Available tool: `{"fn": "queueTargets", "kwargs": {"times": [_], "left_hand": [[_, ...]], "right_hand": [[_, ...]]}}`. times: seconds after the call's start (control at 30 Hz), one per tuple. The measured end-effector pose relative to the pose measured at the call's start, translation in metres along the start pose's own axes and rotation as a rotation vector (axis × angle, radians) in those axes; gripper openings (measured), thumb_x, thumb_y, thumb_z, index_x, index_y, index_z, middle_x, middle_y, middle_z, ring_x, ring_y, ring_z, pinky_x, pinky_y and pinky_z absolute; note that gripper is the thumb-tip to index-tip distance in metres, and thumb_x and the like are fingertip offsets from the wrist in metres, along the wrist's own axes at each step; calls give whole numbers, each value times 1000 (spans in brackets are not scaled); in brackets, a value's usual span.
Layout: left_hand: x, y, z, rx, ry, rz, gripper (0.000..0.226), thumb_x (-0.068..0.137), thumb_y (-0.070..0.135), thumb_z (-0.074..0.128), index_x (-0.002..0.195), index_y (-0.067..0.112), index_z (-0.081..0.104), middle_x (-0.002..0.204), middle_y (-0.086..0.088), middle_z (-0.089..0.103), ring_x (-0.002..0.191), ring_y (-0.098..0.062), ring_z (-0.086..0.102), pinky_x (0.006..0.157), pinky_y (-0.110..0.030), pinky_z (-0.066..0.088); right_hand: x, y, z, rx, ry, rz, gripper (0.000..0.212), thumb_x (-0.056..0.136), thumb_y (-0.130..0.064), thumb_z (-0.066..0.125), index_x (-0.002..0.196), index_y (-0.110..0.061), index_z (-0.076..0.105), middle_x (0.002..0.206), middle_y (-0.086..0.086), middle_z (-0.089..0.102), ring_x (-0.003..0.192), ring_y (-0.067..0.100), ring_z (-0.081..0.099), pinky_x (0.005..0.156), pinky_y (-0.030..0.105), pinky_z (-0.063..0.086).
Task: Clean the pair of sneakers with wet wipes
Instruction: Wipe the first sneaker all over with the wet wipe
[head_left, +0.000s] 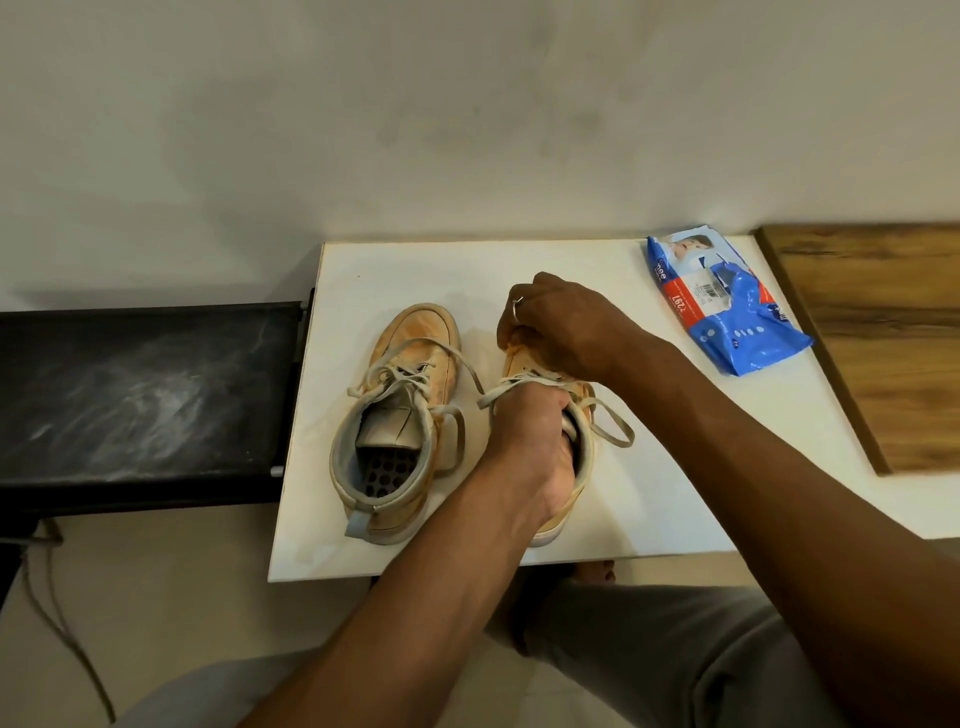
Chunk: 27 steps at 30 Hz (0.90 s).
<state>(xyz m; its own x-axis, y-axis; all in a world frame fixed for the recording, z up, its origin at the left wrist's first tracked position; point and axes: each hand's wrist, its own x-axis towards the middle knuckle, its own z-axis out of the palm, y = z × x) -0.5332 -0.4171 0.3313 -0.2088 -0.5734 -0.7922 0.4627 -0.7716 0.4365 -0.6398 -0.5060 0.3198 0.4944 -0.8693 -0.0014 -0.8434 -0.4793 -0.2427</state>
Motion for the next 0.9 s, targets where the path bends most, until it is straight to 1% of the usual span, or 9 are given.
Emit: {"fn": "queueTargets", "kwargs": {"times": [0.13, 0.3, 0.37, 0.47, 0.57, 0.67, 0.73, 0.8, 0.9], "left_hand": [[-1, -1, 1, -23, 3, 11, 24, 91, 4, 48, 109, 9, 62, 106, -16, 68, 97, -30, 67, 90, -38, 55], [-3, 0, 3, -46, -4, 27, 20, 91, 0, 45, 96, 9, 62, 101, -16, 66, 103, -31, 65, 93, -38, 54], [-2, -1, 4, -60, -1, 26, 21, 91, 0, 45, 95, 11, 62, 102, -15, 67, 102, -31, 65, 92, -38, 54], [0, -1, 3, -70, 2, 29, 24, 91, 1, 46, 106, 12, 62, 104, -14, 68, 98, -28, 65, 91, -37, 54], [2, -1, 2, -62, 0, 25, 27, 91, 2, 47, 112, 12, 62, 105, -13, 68, 95, -27, 65, 92, -37, 54], [5, -1, 2, -38, -1, 13, 27, 91, 3, 47, 112, 10, 62, 100, -14, 68, 86, -25, 63, 84, -34, 56], [8, -2, 0, -15, 2, 0, 29, 90, 5, 47, 115, 10, 61, 102, -14, 68, 86, -25, 64, 82, -34, 56], [9, -1, 0, 1, -5, 2, 29, 91, 6, 46, 115, 9, 61, 107, -16, 68, 90, -26, 64, 87, -36, 55], [8, 0, 0, -10, -15, 21, 29, 91, 4, 43, 113, 8, 62, 106, -16, 67, 90, -25, 63, 88, -36, 55]], "right_hand": [[2, 4, 0, -83, 75, 89, 25, 86, -9, 59, 99, -25, 73, 101, -4, 64, 93, 18, 51, 73, 39, 51], [3, 15, 2, -94, 154, 325, 20, 89, -14, 63, 105, -19, 73, 105, 3, 67, 98, 23, 57, 81, 39, 53], [3, 22, 2, -67, 141, 457, 20, 90, -19, 65, 109, -18, 73, 106, 5, 69, 95, 22, 62, 83, 39, 55], [-3, 30, 1, 58, 62, 624, 21, 89, -21, 67, 109, -15, 71, 100, 5, 69, 87, 20, 64, 80, 32, 55], [-15, 33, -1, 102, 38, 679, 19, 88, -21, 69, 104, -11, 70, 91, 4, 67, 82, 17, 62, 73, 27, 50], [-24, 30, 2, 154, 10, 722, 19, 86, -24, 73, 99, -11, 69, 88, 3, 66, 81, 17, 62, 72, 28, 51], [-26, 27, 7, 171, 56, 759, 19, 84, -24, 73, 97, -11, 70, 86, 4, 66, 78, 18, 63, 71, 30, 54], [-24, 23, 13, 199, 121, 789, 19, 85, -22, 72, 98, -9, 70, 87, 5, 66, 77, 18, 63, 73, 33, 56], [-17, 18, 18, 210, 194, 783, 15, 88, -18, 66, 99, -9, 71, 89, 6, 68, 77, 19, 63, 77, 36, 58]]}}
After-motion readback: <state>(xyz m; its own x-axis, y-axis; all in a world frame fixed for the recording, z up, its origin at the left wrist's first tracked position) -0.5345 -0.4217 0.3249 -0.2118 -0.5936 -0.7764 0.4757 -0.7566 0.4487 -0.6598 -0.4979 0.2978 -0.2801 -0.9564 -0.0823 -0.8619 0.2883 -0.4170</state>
